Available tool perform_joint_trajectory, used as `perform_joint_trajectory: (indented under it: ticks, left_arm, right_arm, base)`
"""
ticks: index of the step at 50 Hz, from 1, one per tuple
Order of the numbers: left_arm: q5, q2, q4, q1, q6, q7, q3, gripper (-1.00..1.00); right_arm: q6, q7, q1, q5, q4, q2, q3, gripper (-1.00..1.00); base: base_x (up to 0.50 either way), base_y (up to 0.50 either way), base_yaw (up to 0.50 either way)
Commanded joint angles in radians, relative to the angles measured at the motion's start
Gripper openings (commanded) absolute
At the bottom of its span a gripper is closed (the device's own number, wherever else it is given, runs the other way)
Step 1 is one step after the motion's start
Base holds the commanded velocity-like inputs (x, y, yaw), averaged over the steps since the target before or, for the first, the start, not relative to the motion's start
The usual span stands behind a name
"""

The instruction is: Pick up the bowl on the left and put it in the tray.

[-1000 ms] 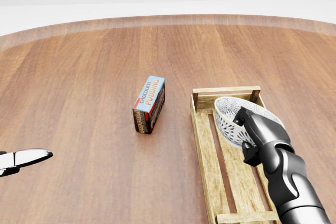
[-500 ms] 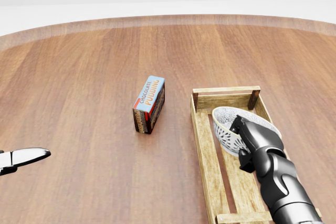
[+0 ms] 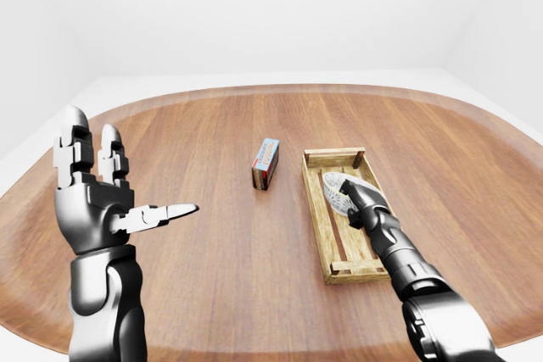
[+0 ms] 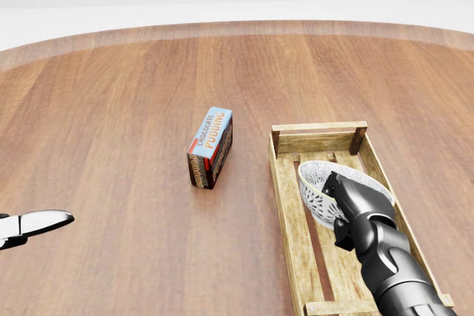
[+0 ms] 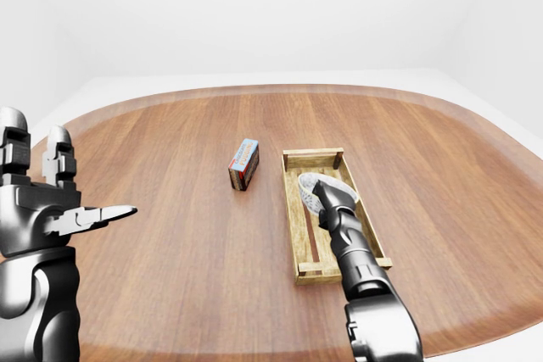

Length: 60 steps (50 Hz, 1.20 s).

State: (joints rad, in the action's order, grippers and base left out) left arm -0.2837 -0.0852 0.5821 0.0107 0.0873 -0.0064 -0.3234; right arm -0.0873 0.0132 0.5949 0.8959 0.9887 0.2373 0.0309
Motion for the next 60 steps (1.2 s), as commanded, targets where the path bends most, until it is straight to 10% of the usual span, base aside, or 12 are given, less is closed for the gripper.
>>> perform_joint_trajectory:
  ticks: [1, 29, 30, 32, 60]
  left_arm:
    - [-0.007, -0.005, 0.012, -0.007, 0.000, 0.005, -0.005, 1.00]
    - [-0.007, -0.003, 0.015, -0.004, 0.000, 0.005, -0.004, 1.00]
    - [-0.007, -0.003, 0.016, -0.005, 0.000, 0.006, -0.004, 1.00]
    - [0.000, 0.003, -0.003, 0.004, 0.000, -0.002, 0.002, 1.00]
    - [-0.004, -0.001, 0.013, -0.003, 0.000, 0.003, 0.003, 1.00]
  right_arm:
    - [0.000, 0.033, 0.025, 0.013, 0.048, -0.009, 0.001, -1.00]
    - [0.000, 0.054, 0.029, -0.005, 0.102, -0.025, 0.015, -1.00]
    - [0.000, 0.052, 0.027, -0.005, 0.100, -0.026, 0.016, -0.59]
    - [0.000, 0.042, 0.023, -0.006, 0.086, -0.026, 0.016, 1.00]
    - [0.000, -0.060, -0.040, 0.040, -0.104, -0.022, 0.012, 1.00]
  base:
    - [0.00, 0.00, 0.00]
    - [0.00, 0.00, 0.00]
    - [0.01, 0.00, 0.01]
    - [0.00, 0.00, 0.01]
    - [0.00, 0.00, 0.00]
